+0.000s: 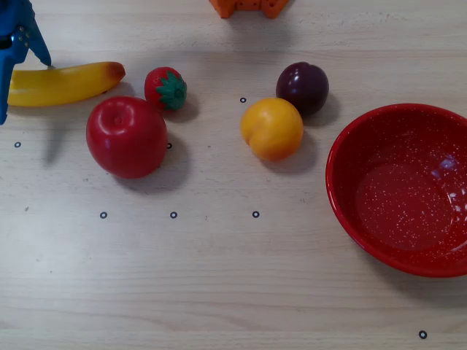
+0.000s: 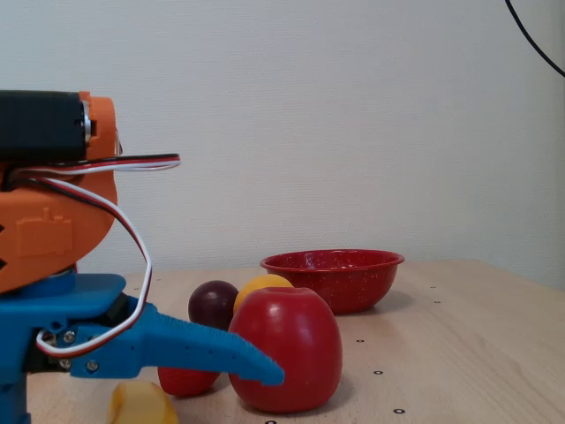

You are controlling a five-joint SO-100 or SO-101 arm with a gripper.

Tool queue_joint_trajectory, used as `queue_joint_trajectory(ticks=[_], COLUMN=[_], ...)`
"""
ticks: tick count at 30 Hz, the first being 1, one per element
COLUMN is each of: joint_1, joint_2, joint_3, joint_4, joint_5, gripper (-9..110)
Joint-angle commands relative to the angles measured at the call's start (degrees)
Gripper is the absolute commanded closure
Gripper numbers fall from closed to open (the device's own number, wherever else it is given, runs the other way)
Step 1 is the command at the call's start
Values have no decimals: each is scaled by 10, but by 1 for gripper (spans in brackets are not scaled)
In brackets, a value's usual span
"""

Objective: Put the banana in the red bowl.

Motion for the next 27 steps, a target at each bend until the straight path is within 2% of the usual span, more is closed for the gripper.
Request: queue_joint_trajectory(ticks=[1, 10, 21, 27], joint_1=[-1, -5, -11, -11], joint_2=[30, 37, 44, 47], joint_3=[-61, -61, -60, -59], joint_4=[-10, -7, -5, -5], joint_5=[-1, -10, -13, -16], gripper=[29, 35, 51, 55])
